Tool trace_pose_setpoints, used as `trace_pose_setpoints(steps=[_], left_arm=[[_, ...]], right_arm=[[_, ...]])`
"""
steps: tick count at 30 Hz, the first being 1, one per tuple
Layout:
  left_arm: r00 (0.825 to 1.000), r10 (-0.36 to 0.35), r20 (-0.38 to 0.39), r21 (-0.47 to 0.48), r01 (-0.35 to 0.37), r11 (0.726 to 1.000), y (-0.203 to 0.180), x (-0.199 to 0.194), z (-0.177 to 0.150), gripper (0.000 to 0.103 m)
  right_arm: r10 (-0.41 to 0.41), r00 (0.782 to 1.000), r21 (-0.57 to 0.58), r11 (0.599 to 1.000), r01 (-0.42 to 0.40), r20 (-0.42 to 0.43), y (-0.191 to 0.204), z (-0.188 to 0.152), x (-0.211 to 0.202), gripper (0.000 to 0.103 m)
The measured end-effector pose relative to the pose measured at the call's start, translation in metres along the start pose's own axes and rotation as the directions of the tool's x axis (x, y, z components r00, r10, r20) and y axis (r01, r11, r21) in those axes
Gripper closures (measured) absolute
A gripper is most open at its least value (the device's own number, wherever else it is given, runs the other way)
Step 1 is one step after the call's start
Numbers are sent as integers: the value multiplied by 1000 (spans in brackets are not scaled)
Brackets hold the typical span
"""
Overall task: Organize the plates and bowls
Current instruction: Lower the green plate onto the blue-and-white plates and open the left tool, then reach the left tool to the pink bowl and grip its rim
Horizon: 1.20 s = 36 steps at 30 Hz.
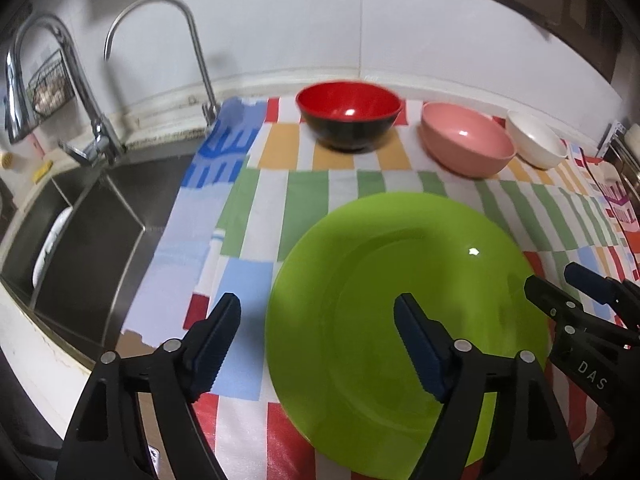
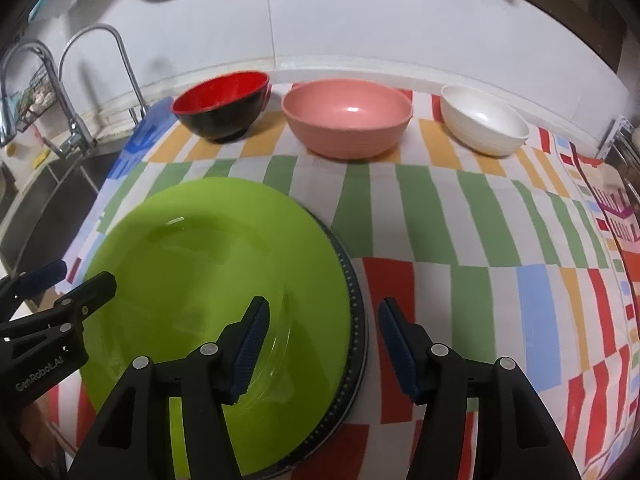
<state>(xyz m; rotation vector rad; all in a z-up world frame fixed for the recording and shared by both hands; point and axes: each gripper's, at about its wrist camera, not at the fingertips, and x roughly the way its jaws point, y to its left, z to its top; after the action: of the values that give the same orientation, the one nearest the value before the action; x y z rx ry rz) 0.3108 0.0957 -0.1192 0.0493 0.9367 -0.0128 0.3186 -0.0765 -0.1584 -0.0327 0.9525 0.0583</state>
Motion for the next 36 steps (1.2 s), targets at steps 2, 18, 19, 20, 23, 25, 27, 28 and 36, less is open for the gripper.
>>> trace_pose_setpoints(steps=[2, 18, 19, 20, 23, 25, 27, 28, 36], left_arm=[[999, 2, 33, 3, -2, 1000, -4, -9, 4, 19], [981, -30, 192, 59, 19, 998, -42, -51, 41, 17], [979, -35, 200, 62, 23, 998, -45, -52, 44, 17], [978, -41, 207, 67, 27, 997, -48, -52, 47, 17], [974, -56, 221, 79, 39, 996, -57, -51, 58, 17], [972, -65, 225, 84, 47, 995, -63, -48, 66, 18], [972, -80, 222, 87, 62, 994, -68, -43, 73, 18], [972, -84, 219, 88, 66, 994, -72, -40, 78, 18], [982, -79, 174, 122, 58, 991, -93, 4, 110, 18]], right_arm=[[-3, 1000, 1, 1000, 3, 22, -1, 2, -8, 45], [-18, 984, 27, 1000, 14, 175, -39, 28, -60, 45], [-23, 982, 30, 999, 17, 188, -43, 31, -64, 45], [-26, 980, 33, 999, 20, 197, -46, 33, -66, 45], [-31, 974, 44, 999, 22, 222, -55, 40, -71, 45], [-34, 971, 51, 998, 23, 235, -61, 45, -72, 45], [-31, 969, 58, 998, 17, 246, -68, 52, -71, 45], [-30, 968, 62, 998, 15, 250, -70, 54, -71, 45], [-8, 975, 92, 996, -12, 223, -90, 81, -42, 45]])
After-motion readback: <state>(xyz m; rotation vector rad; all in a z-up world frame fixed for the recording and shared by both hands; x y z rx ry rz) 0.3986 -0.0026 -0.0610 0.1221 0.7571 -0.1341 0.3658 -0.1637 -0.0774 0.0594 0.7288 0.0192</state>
